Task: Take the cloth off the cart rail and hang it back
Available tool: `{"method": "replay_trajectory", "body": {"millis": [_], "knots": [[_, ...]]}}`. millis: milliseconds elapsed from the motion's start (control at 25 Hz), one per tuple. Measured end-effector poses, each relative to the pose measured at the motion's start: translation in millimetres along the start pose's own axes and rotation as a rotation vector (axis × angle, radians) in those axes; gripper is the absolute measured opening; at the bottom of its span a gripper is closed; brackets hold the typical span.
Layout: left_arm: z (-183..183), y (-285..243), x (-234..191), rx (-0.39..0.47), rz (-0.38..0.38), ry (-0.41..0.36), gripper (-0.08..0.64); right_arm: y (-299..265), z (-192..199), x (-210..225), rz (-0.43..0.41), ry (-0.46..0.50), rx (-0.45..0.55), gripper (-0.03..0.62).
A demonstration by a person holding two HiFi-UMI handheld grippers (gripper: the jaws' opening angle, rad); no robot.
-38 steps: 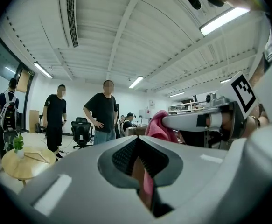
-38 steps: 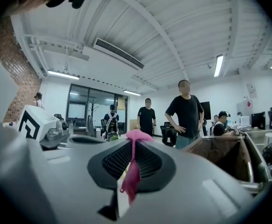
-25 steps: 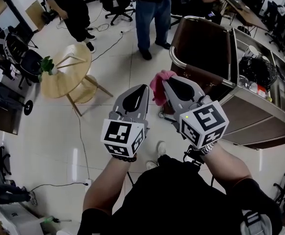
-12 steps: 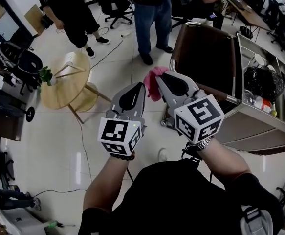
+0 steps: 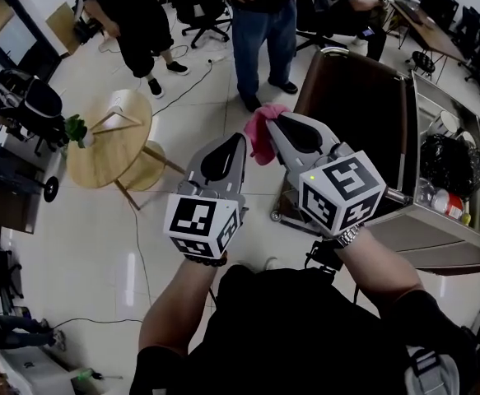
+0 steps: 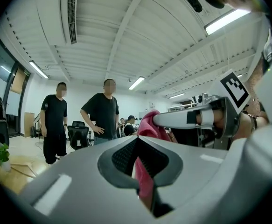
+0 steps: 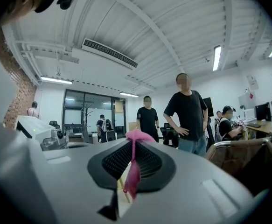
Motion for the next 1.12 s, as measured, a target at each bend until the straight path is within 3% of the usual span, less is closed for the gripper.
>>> {"method": "replay_trajectory", "body": {"millis": [400, 600, 920, 1120], "knots": [[-14, -42, -50, -0.012, 0.107, 0.031, 0.003, -51, -11, 22, 0.099, -0.033, -0.024, 0.018], [-32, -52, -98, -0.018, 0.196, 0.048, 0.003, -95, -27, 15, 0.187, -0.044, -0.037, 0.018], [-56, -100, -165, -0.035, 0.328, 0.099, 0.003, -154, -43, 41, 0.345, -0.091, -0.085, 0.018], [-54, -151, -158, -0.059, 0.404, 0.122, 0.003, -150, -44, 86, 0.425, -0.120, -0.117, 0.018]]}}
Point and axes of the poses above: the fingertips, and each gripper's own axes: y backward along the fingers, x to its right, z out of its underside, the point moved 8 cm from there along y, backward along the fingers, and after that the axes turned 5 degrees about y, right-handed, at the moved point
